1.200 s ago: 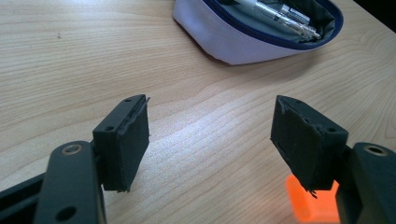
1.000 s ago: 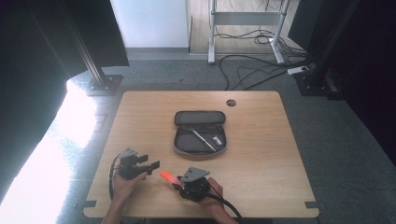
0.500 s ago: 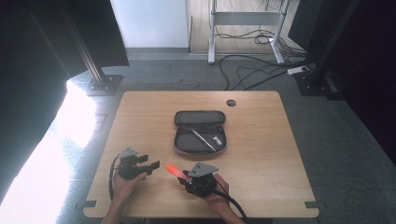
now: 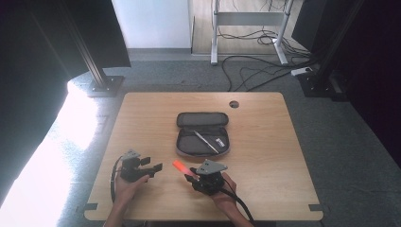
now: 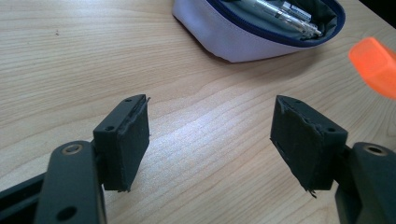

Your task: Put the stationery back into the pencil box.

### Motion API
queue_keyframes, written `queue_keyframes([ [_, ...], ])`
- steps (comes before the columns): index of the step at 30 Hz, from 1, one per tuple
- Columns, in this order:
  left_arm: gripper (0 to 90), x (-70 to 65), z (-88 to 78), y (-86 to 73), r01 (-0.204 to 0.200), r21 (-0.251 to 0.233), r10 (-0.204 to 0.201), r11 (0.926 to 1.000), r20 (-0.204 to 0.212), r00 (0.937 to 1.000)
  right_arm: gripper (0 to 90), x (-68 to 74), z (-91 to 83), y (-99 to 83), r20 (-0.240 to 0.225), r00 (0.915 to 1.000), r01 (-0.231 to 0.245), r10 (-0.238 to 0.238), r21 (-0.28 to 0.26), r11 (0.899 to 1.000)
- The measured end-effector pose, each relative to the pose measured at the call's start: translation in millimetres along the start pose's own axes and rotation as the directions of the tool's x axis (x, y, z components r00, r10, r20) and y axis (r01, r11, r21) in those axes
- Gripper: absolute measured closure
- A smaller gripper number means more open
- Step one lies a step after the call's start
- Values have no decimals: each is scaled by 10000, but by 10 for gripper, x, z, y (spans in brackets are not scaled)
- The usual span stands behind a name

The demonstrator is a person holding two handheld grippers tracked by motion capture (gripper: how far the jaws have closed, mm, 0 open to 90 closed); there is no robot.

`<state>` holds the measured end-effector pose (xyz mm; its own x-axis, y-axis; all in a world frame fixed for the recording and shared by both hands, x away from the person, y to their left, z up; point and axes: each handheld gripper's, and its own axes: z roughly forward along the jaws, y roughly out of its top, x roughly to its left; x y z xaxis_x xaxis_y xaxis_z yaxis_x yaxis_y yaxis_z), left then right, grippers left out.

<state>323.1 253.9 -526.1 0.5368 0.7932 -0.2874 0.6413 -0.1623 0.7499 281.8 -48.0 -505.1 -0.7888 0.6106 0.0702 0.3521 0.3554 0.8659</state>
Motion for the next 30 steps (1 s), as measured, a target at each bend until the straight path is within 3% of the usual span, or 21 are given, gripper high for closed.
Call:
queue_keyframes([
  [14,287,-9,11,-1,-1,37,1,10000,20,10000,656,-165,-38,42,263,9995,-181,186,-198,9996],
  [30,287,0,17,-4,41,66,-41,10000,21,10000,656,-400,-18,219,471,9986,-219,234,-316,9993],
])
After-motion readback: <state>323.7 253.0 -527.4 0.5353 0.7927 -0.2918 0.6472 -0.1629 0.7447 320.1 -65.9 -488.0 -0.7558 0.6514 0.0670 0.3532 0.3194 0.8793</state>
